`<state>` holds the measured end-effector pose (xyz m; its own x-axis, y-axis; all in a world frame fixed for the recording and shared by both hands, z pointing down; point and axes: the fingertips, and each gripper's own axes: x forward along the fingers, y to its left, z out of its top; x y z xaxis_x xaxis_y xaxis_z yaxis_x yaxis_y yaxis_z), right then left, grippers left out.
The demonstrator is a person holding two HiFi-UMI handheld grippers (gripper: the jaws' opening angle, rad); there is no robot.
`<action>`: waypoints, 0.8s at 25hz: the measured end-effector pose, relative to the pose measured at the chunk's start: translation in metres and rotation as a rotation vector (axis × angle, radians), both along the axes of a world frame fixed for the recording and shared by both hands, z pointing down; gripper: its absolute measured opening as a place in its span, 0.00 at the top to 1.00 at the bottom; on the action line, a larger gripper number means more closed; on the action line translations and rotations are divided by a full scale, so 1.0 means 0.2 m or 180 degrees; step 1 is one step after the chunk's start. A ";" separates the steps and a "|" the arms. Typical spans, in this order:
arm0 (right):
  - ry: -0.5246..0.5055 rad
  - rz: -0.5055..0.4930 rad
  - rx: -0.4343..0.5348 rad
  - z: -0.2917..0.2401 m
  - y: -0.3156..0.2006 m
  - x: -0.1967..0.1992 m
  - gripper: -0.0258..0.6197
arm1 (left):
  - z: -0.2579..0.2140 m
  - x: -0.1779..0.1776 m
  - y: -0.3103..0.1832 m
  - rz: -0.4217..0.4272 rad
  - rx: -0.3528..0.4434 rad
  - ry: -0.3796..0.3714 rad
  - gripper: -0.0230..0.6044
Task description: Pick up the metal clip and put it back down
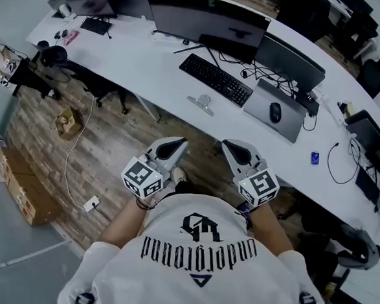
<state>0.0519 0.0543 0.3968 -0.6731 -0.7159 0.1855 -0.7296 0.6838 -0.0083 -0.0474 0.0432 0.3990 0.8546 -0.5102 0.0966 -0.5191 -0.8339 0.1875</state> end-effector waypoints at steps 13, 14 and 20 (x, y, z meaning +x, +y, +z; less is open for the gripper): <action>-0.0063 -0.0044 -0.0011 -0.01 0.48 0.05 0.94 | -0.01 0.05 0.51 -0.0039 -0.0081 -0.0042 0.94; -0.0042 -0.0053 0.0009 -0.02 0.49 0.03 0.94 | -0.01 0.03 0.52 -0.0053 -0.0084 -0.0058 0.94; 0.0025 0.0025 0.0068 -0.05 0.57 -0.09 0.94 | -0.02 -0.11 0.60 0.0030 -0.0054 -0.0048 0.94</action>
